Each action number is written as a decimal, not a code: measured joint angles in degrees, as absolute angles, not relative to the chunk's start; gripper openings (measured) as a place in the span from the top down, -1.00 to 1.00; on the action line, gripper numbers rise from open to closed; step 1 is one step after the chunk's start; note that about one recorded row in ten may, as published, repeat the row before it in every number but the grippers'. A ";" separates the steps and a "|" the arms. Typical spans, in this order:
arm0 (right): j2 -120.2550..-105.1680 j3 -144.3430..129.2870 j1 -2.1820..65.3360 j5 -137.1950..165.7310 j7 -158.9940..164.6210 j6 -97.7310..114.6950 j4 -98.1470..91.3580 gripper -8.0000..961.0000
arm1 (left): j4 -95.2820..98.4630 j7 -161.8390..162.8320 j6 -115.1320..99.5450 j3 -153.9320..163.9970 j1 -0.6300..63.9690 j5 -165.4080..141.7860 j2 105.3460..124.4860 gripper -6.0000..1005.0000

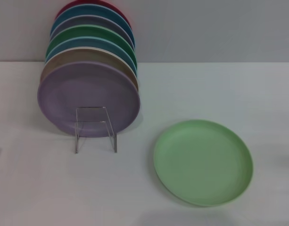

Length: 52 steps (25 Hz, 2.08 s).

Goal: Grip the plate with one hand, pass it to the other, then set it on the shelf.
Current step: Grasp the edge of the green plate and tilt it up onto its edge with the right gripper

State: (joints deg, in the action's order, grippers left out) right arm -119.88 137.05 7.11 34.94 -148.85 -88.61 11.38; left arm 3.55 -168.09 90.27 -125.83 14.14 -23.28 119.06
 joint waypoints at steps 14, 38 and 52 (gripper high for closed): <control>-119.50 126.97 4.18 44.94 -122.16 -84.30 35.39 -0.69 | 2.03 -167.94 86.36 -125.48 12.41 -23.31 118.73 -0.61; -117.73 119.01 24.27 141.99 -26.29 -88.20 87.99 -0.67 | 2.90 -167.87 85.94 -125.45 15.10 -23.30 119.09 -0.61; -118.36 115.23 28.67 148.90 -26.48 -85.63 75.47 -0.65 | 2.85 -167.86 87.28 -125.04 15.12 -23.33 119.08 -0.61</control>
